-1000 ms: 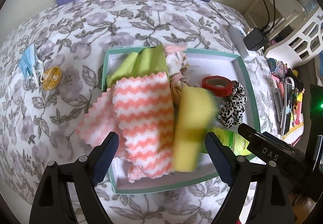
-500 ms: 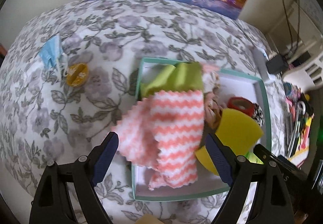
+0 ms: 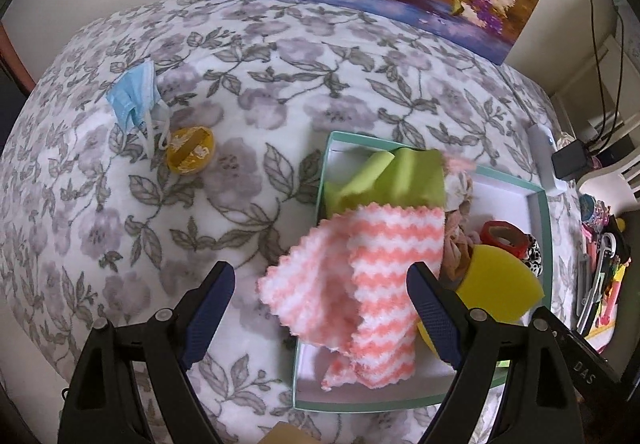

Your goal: Organize soft objects

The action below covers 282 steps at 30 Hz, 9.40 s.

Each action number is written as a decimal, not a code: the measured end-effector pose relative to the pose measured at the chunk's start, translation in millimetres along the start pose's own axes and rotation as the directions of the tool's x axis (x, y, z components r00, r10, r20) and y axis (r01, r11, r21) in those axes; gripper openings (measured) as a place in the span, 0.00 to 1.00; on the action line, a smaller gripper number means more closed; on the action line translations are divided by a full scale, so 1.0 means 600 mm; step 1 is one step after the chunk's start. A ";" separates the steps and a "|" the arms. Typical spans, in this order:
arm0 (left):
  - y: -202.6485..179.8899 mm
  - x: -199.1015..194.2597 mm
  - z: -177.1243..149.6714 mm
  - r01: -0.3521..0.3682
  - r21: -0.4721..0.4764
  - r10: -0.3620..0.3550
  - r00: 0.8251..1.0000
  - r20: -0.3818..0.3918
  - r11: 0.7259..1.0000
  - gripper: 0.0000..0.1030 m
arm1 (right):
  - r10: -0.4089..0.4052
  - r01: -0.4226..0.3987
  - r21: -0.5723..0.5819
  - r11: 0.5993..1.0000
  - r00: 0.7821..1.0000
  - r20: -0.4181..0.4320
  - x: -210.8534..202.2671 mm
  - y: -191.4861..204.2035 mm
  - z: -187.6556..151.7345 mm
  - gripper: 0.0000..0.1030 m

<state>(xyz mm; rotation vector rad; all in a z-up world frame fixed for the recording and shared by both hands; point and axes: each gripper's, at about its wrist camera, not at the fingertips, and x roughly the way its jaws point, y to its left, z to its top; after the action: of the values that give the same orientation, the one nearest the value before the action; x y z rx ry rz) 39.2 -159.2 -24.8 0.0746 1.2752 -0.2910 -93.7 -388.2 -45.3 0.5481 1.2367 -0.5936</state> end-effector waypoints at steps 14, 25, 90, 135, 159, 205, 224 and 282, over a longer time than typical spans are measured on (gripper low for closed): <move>0.051 -0.008 0.020 -0.011 -0.069 0.012 1.000 0.020 0.998 0.86 | 0.036 -0.029 -0.093 0.995 0.997 0.073 -0.044 0.060 -0.002 0.98; 0.175 -0.029 0.060 -0.044 -0.210 0.060 0.996 0.071 0.977 0.86 | 0.118 -0.089 -0.227 0.970 0.986 0.116 -0.068 0.165 -0.018 0.98; 0.394 0.155 0.201 0.099 -0.423 -0.088 0.995 0.045 0.901 0.41 | 0.315 -0.278 -0.609 0.743 0.948 -0.048 0.121 0.607 -0.029 0.51; 0.185 -0.156 0.027 0.207 -0.123 -0.159 0.934 0.320 0.971 0.10 | 0.310 -0.243 -0.429 0.870 0.946 0.093 -0.087 0.336 -0.080 0.50; -0.041 -0.098 -0.070 0.249 0.216 -0.271 0.960 0.077 0.944 0.11 | 0.103 -0.102 -0.020 0.995 0.991 0.083 -0.045 0.046 -0.030 0.51; 0.041 -0.076 -0.109 -0.063 0.145 0.047 0.993 0.111 0.987 0.96 | 0.098 -0.082 -0.203 0.976 0.993 0.072 -0.070 0.092 -0.118 1.00; 0.080 -0.138 -0.170 -0.219 0.120 0.193 0.961 0.197 0.968 0.96 | 0.108 -0.073 -0.265 0.961 0.987 0.121 -0.108 0.102 -0.176 1.00; 0.117 -0.130 -0.171 -0.126 0.071 0.116 0.984 0.132 0.989 0.96 | 0.081 -0.020 -0.334 0.942 0.982 0.170 -0.116 0.130 -0.184 1.00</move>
<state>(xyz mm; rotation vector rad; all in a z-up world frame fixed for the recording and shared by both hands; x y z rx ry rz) -58.7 -56.0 11.7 0.1977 1.1270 -0.2379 -133.1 -248.8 0.7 0.2353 1.1148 -0.3708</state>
